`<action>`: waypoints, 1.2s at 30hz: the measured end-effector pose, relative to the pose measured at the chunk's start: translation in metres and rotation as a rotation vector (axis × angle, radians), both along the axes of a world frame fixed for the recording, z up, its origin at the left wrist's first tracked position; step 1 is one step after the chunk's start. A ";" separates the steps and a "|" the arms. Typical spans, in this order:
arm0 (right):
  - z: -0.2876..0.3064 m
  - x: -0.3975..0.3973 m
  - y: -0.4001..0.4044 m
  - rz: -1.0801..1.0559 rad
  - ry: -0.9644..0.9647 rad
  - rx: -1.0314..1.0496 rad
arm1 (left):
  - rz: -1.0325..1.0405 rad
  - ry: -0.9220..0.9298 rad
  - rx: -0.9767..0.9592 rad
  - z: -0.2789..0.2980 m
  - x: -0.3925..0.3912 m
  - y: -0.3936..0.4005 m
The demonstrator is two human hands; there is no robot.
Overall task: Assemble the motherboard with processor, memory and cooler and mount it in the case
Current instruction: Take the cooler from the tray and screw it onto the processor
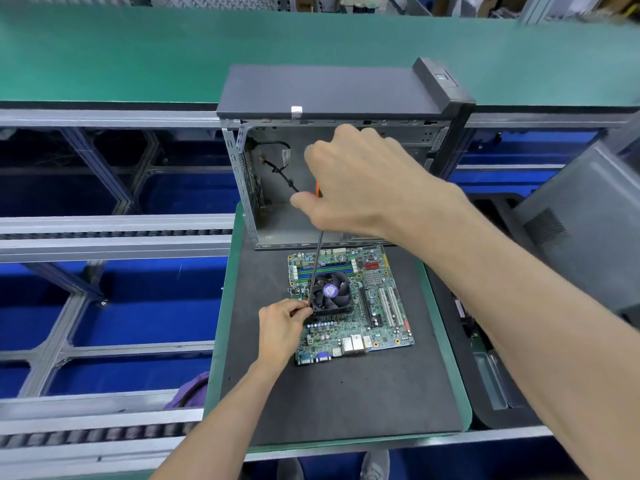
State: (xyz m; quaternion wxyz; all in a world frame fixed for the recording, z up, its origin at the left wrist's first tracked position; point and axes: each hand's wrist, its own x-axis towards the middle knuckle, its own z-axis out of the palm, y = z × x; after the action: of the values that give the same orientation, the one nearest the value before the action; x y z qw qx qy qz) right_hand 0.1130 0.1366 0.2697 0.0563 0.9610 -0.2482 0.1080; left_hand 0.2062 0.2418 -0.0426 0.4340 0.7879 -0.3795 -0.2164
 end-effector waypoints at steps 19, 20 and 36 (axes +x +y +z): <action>0.004 0.004 0.002 0.109 0.048 0.222 | -0.086 0.008 0.099 0.000 0.009 -0.002; 0.001 0.006 0.001 0.088 0.037 0.178 | -0.081 0.002 0.097 -0.001 0.009 -0.002; -0.005 0.005 -0.001 -0.007 -0.017 0.072 | -0.080 -0.070 0.096 0.001 0.008 0.000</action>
State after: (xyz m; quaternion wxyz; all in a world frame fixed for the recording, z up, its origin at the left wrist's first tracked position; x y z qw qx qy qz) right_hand 0.1178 0.1354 0.2649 0.0200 0.9606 -0.2557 0.1072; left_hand 0.2142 0.2414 -0.0420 0.3732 0.7990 -0.4149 -0.2240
